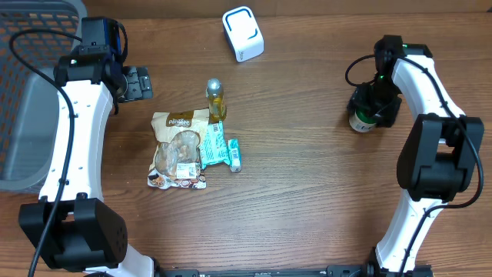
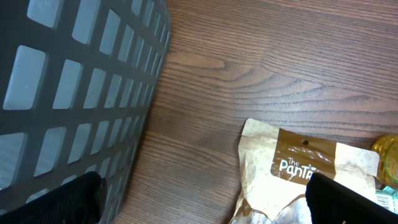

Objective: Scan the item barcode
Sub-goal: 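Move the jar right and set it down, open the right gripper, then move the right gripper over the small green pouch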

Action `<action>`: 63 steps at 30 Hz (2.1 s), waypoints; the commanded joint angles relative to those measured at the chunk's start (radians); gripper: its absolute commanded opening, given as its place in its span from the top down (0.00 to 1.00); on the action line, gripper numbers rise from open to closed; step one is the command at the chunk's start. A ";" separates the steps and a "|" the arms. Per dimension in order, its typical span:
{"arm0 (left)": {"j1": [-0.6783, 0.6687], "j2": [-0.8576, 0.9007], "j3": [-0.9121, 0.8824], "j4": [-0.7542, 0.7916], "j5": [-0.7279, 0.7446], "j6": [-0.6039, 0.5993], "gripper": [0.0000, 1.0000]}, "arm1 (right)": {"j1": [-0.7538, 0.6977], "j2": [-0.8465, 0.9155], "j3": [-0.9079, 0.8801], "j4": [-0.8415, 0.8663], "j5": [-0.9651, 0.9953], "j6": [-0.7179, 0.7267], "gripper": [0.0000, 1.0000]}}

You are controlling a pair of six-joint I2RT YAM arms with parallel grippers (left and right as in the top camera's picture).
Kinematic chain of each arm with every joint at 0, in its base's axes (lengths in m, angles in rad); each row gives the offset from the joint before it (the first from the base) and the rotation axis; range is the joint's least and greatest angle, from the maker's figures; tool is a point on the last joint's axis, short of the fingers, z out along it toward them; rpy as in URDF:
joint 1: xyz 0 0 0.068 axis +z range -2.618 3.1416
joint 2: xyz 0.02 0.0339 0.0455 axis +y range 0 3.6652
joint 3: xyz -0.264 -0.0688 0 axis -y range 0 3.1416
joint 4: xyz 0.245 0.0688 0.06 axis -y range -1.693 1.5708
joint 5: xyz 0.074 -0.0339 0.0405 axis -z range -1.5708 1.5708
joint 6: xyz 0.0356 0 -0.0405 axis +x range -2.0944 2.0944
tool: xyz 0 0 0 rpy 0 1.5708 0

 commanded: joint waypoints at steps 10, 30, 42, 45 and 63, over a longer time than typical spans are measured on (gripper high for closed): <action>0.010 -0.012 0.021 0.002 0.001 0.015 0.00 | 0.002 -0.061 0.106 -0.091 0.078 0.005 0.04; 0.010 -0.012 0.021 0.002 0.001 0.015 0.00 | 0.317 -0.250 0.169 -0.222 -0.170 -0.092 0.16; 0.010 -0.012 0.021 0.002 0.001 0.015 0.00 | 0.550 -0.248 0.128 -0.195 -0.167 0.039 0.00; 0.010 -0.012 0.021 0.002 0.001 0.015 0.00 | 0.581 -0.246 0.115 -0.166 -0.170 0.039 0.00; 0.010 -0.012 0.021 0.002 0.001 0.015 0.00 | 0.763 -0.243 -0.084 0.131 -0.166 0.043 0.36</action>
